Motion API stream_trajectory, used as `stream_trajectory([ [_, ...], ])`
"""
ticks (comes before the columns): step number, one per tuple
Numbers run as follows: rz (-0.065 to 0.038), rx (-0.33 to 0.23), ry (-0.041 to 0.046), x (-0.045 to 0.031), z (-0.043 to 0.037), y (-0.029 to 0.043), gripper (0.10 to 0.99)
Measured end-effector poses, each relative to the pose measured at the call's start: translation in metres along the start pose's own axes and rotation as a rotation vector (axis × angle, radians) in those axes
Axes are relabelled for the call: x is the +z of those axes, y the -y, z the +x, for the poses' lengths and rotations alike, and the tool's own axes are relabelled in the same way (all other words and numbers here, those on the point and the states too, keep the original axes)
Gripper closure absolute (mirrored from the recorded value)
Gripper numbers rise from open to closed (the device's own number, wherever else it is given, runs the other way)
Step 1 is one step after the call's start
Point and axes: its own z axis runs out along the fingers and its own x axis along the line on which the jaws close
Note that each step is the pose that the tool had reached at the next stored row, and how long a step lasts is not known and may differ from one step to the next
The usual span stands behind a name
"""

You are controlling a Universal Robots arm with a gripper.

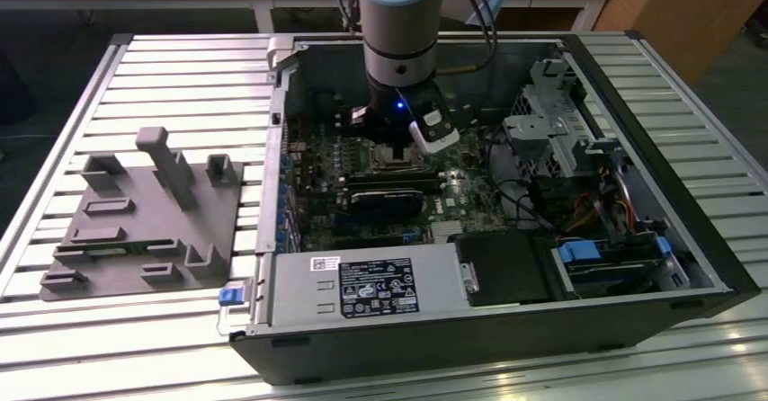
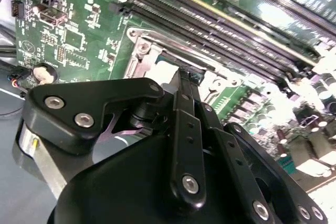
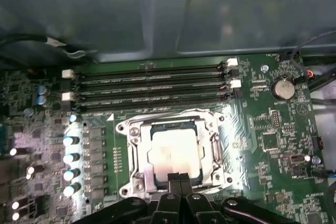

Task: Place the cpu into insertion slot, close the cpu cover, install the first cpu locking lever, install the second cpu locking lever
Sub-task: 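Install the second cpu locking lever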

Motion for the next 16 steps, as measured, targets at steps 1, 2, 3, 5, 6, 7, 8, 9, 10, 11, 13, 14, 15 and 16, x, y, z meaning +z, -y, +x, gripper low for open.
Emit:
stream_trajectory([
  [1,0.006,0.000,0.0002,0.0007,-0.0008,-0.0025,0.980],
  [2,0.012,-0.001,0.0001,0.0013,-0.0015,-0.0048,0.980],
  [3,0.018,-0.001,0.0000,0.0018,-0.0022,-0.0070,0.980],
  [5,0.028,-0.002,-0.0002,0.0030,-0.0037,-0.0113,0.980],
  [6,0.033,-0.002,-0.0006,0.0036,-0.0044,-0.0137,0.980],
  [7,0.036,-0.003,-0.0012,0.0041,-0.0051,-0.0156,0.980],
  [8,0.037,-0.003,-0.0017,0.0044,-0.0057,-0.0165,0.980],
  [9,0.037,-0.002,-0.0019,0.0046,-0.0060,-0.0167,0.980],
  [10,0.037,-0.002,-0.0020,0.0045,-0.0061,-0.0167,0.980],
  [11,0.037,-0.002,-0.0020,0.0045,-0.0060,-0.0167,0.980],
  [13,0.037,-0.002,-0.0021,0.0045,-0.0062,-0.0168,0.980],
  [14,0.037,-0.002,-0.0021,0.0045,-0.0062,-0.0168,0.980],
  [15,0.037,-0.002,-0.0021,0.0046,-0.0062,-0.0168,0.980],
  [16,0.037,-0.002,-0.0021,0.0046,-0.0062,-0.0168,0.980],
])
